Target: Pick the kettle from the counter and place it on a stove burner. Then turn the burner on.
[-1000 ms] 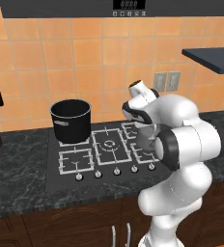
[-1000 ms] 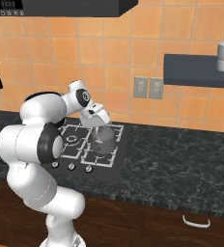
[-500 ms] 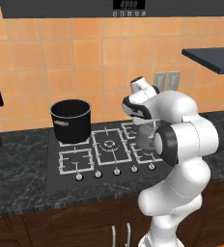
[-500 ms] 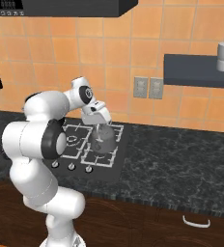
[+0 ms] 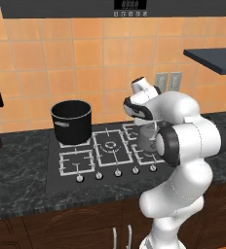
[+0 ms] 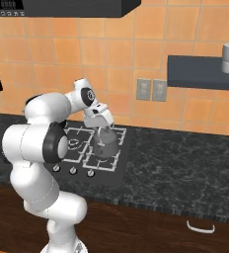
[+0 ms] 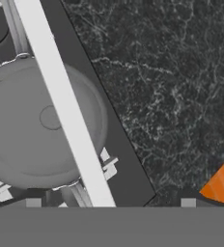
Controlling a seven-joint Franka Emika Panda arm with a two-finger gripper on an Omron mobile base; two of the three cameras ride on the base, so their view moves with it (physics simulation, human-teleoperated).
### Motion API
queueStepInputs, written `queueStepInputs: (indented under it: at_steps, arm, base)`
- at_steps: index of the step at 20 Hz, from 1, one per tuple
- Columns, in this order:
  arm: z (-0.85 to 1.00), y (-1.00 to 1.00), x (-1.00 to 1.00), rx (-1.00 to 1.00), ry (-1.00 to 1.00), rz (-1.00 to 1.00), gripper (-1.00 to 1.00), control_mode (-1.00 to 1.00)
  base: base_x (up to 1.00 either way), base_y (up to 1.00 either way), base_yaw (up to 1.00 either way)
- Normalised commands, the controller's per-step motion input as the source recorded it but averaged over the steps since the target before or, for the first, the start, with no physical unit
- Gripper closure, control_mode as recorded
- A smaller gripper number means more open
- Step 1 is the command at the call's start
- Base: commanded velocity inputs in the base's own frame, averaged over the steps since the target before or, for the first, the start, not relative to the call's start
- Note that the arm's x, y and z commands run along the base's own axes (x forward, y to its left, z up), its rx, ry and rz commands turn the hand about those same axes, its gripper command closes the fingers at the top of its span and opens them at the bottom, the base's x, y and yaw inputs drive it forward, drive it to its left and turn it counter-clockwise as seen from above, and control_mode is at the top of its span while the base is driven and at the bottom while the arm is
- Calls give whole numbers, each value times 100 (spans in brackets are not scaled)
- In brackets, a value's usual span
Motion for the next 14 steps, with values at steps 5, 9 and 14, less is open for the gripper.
queueStepInputs:
  at_steps: [5, 9, 14]
  arm:
    - [83, 1, -18, 4, -23, 0, -100, -100]
    - [60, 1, -81, 1, -28, 2, -100, -100]
    - [-19, -1, -100, 8, -14, 9, -100, -100]
  base:
    - [0, 0, 0]
    - [0, 0, 0]
    - [0, 0, 0]
